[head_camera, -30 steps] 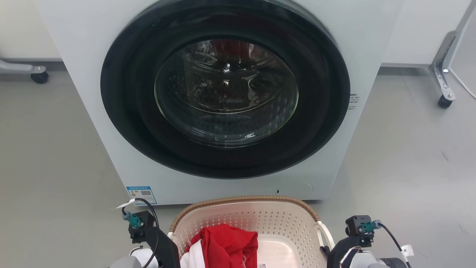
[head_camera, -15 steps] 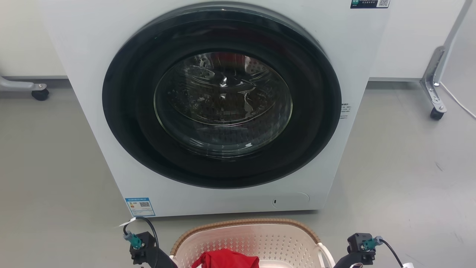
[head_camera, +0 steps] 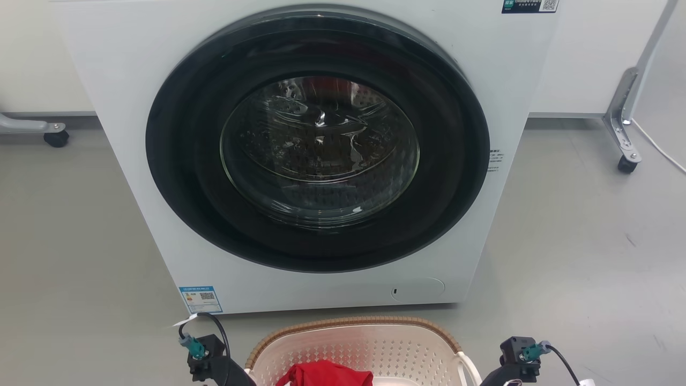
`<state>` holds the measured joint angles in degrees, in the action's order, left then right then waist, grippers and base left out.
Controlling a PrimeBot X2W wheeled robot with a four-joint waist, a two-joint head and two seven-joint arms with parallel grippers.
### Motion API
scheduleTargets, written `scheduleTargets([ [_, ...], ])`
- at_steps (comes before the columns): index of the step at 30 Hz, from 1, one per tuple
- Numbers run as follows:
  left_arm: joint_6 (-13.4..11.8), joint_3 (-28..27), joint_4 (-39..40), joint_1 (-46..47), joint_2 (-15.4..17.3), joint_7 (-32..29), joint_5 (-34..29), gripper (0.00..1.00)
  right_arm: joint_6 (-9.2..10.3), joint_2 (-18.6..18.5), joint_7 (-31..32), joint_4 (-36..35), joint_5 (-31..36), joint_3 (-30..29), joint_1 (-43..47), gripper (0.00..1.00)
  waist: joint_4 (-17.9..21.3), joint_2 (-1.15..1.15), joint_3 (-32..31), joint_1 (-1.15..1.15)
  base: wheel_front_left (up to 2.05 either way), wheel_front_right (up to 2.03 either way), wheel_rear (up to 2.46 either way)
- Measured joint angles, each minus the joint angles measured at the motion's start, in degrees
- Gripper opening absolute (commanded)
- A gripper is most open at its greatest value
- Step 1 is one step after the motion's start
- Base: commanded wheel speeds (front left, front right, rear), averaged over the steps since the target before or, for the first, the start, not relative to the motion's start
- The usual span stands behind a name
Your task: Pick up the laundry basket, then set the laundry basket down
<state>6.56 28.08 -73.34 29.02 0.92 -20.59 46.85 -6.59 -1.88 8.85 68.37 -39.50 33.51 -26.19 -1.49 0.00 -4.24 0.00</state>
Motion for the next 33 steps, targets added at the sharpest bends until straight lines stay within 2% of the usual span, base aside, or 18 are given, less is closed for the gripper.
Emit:
scheduleTargets([
  [20,-0.08,0.76,-0.01,0.01,0.13,0.24,0.64,0.0,0.54,-0.12,0.15,-0.16,-1.97,2.1,-0.12,0.0,0.01,0.0,0.41,0.0,0.0,0.0,0.0],
  [33,-0.08,1.82,1.1,1.94,0.4,2.7,1.48,0.0,1.41,-0.33,-1.91,-0.49,-3.02,2.61,-1.78,0.0,0.35,0.0,4.34,0.0,0.0,0.0,0.0],
])
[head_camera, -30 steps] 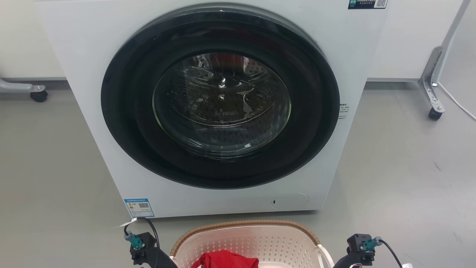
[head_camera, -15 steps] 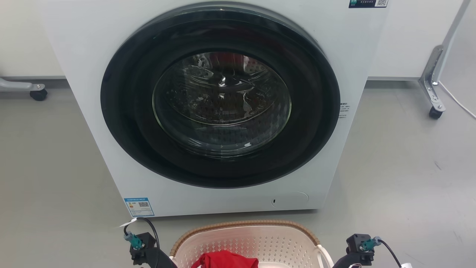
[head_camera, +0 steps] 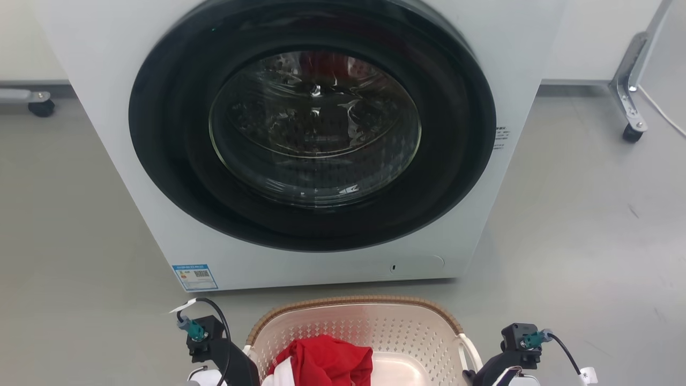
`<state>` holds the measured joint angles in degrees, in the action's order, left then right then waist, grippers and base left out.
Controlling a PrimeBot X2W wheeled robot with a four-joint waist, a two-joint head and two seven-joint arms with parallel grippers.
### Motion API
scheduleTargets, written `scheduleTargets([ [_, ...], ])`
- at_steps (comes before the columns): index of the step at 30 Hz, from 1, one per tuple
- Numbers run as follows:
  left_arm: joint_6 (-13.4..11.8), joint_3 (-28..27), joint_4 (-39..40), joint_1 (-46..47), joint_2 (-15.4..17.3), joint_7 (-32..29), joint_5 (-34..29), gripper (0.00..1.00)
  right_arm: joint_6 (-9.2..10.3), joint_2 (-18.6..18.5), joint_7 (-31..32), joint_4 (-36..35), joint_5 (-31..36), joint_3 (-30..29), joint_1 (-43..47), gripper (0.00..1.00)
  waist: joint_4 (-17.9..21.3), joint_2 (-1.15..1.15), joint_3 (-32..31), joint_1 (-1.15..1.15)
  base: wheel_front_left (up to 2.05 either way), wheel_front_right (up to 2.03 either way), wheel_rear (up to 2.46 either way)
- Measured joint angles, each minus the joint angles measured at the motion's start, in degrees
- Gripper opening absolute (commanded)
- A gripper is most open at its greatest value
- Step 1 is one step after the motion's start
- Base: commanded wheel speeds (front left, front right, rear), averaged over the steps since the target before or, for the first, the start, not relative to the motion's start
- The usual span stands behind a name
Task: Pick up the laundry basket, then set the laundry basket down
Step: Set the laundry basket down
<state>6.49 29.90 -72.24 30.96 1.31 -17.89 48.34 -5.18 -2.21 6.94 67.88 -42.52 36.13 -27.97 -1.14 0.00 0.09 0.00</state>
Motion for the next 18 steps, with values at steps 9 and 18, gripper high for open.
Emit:
scheduleTargets([
  [9,0.0,0.29,0.64,1.35,-0.01,2.66,0.0,0.0,0.41,0.02,-2.27,0.87,0.18,0.09,-2.79,0.0,-0.08,0.0,4.4,-0.01,0.0,0.0,0.0],
  [18,0.0,0.27,1.51,6.04,0.07,5.97,-0.57,0.0,1.18,-0.3,-5.58,0.75,1.31,0.12,-7.21,0.0,-0.25,0.0,10.98,-0.01,0.0,0.0,0.0],
])
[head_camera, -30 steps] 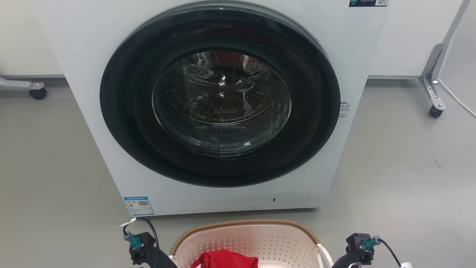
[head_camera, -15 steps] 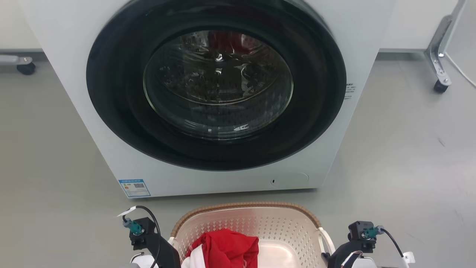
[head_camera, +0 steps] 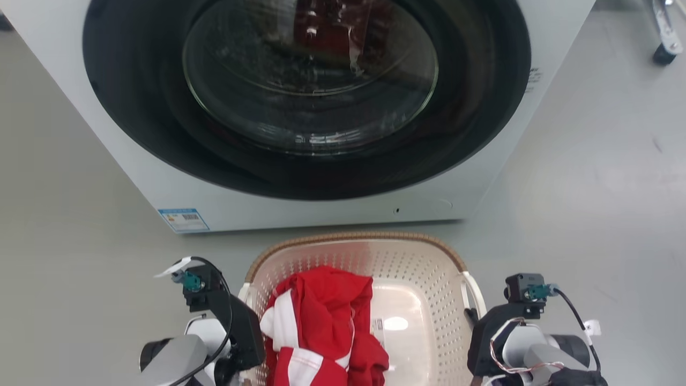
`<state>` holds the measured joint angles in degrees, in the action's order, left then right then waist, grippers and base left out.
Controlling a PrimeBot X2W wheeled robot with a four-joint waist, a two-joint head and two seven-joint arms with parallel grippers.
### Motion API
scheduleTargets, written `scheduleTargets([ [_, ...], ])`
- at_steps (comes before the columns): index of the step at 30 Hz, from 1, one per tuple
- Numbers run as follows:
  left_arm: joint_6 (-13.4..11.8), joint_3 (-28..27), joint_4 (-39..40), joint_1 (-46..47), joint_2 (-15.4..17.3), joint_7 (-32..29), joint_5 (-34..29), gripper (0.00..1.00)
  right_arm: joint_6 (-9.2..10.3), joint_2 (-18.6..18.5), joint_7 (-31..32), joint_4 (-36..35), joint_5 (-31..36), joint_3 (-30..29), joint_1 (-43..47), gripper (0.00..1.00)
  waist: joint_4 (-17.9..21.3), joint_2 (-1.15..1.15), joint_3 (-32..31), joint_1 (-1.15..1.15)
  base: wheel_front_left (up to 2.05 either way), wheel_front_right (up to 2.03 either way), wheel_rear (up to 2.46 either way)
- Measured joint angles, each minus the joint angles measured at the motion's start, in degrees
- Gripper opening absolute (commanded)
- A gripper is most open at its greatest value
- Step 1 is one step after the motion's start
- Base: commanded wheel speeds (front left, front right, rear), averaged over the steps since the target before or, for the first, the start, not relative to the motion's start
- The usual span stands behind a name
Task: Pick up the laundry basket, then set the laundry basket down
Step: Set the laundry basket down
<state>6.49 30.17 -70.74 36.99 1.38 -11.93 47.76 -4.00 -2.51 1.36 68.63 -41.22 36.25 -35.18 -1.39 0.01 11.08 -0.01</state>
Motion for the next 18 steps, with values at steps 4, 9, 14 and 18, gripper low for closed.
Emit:
scheduleTargets([
  [4,0.0,0.0,0.63,2.05,0.14,1.53,-0.85,0.0,0.14,-0.3,-1.56,-0.14,0.57,0.02,-2.18,0.0,-0.1,0.0,3.23,0.0,0.0,0.0,0.0],
  [9,0.0,0.02,1.05,4.62,0.43,3.61,-1.4,0.0,0.55,-0.52,-3.53,-0.51,1.02,0.11,-4.82,0.0,-0.2,0.0,7.4,-0.01,0.0,0.0,0.0],
  [14,0.0,0.14,1.27,6.22,0.34,5.44,-1.56,0.0,0.85,-0.89,-5.08,-0.58,1.58,0.18,-6.63,0.0,-0.31,0.01,11.64,-0.01,0.0,0.0,0.0],
  [18,0.0,0.21,1.36,7.09,0.33,6.64,-2.05,0.0,1.03,-1.02,-6.04,-0.6,2.02,0.36,-7.75,0.0,-0.39,0.0,14.2,-0.01,0.0,0.0,0.0],
])
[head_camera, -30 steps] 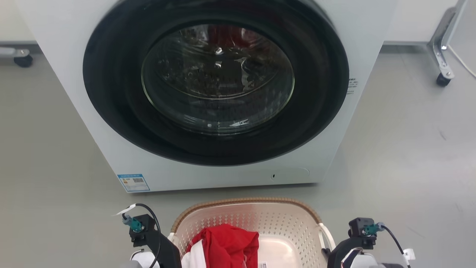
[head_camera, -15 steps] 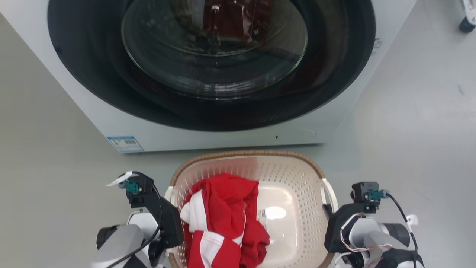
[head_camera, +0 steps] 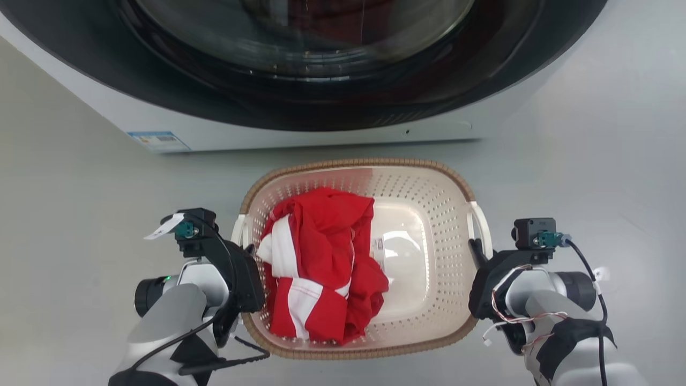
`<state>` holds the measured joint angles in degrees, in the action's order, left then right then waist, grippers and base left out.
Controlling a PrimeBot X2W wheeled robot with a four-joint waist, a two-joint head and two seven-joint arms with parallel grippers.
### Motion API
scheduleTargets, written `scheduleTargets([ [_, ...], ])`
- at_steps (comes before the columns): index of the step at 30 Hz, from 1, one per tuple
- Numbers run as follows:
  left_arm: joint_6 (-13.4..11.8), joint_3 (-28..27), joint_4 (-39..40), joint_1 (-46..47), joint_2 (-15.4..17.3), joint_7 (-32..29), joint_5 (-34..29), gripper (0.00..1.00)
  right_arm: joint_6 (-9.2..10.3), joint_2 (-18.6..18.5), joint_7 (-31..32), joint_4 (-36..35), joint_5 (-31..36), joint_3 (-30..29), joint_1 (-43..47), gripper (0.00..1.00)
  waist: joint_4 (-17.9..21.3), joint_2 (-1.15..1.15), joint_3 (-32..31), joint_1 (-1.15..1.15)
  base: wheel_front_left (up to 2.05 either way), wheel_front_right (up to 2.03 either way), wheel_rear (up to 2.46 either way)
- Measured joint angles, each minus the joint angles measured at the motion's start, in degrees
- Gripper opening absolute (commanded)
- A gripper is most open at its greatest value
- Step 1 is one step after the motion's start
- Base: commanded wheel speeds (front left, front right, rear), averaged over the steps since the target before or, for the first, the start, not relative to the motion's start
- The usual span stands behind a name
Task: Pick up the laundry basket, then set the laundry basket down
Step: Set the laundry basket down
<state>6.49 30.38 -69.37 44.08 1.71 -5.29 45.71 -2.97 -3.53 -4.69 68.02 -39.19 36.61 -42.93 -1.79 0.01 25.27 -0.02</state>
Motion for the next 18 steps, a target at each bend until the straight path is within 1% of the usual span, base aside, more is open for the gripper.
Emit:
scheduleTargets([
  [18,-0.01,0.09,0.68,6.51,0.0,6.75,-0.93,0.0,0.27,-1.37,-5.06,-0.23,1.98,0.78,-7.13,0.0,-0.82,0.0,15.1,0.0,0.0,0.0,0.0],
])
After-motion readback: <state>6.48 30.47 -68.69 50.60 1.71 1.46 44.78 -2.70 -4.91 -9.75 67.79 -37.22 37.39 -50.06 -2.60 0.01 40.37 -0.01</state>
